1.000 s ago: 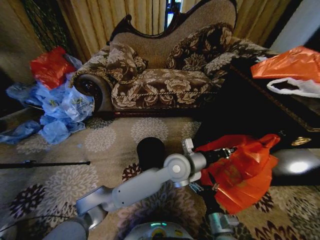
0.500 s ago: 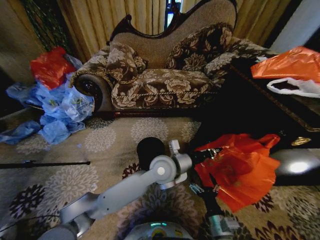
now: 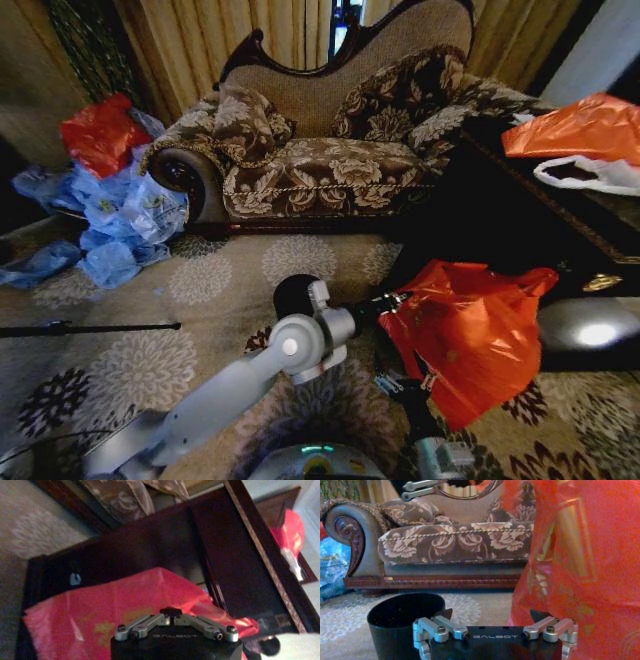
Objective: Place a garbage bag over the trash bin.
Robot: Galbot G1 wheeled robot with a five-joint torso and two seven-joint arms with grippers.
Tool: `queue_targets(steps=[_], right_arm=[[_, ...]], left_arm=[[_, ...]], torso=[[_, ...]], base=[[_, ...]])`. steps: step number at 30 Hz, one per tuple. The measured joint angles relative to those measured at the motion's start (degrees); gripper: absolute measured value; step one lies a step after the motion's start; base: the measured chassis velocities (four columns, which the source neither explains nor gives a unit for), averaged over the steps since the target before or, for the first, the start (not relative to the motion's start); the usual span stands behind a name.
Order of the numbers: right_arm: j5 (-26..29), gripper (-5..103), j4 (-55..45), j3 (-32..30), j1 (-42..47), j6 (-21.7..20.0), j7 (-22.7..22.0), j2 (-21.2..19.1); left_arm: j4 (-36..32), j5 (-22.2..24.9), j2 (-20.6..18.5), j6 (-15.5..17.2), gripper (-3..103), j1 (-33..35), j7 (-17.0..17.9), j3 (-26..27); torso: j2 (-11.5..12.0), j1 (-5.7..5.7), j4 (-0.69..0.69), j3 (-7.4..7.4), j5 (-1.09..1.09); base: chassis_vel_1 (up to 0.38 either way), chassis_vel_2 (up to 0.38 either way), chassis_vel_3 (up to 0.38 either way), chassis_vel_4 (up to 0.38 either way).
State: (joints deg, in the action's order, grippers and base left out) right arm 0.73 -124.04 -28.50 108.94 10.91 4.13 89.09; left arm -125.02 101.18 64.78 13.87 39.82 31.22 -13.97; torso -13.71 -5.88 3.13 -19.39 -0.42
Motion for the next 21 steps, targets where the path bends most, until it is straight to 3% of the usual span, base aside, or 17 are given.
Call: queue_targets(steps=[13, 21], right_arm=[[-0.4, 100, -0.3, 0.1, 0.6, 0.8, 3.4, -1.0], [-0.4, 100, -0.6, 0.4, 1.2, 2.3, 7.3, -1.4]], left_arm=[[-5.5, 1.8, -6.1, 0.3, 0, 12.0, 0.4, 14.8], [-7.5, 2.0, -8.4, 0.0, 0, 16.7, -0.1, 20.3]], torso=[[0.0, 0.00, 0.00, 0.00, 0.00], [0.0, 0.00, -0.01, 0.00, 0.00]], base=[[0.000, 0.000, 0.000, 0.000], [0.000, 0.000, 0.000, 0.000]])
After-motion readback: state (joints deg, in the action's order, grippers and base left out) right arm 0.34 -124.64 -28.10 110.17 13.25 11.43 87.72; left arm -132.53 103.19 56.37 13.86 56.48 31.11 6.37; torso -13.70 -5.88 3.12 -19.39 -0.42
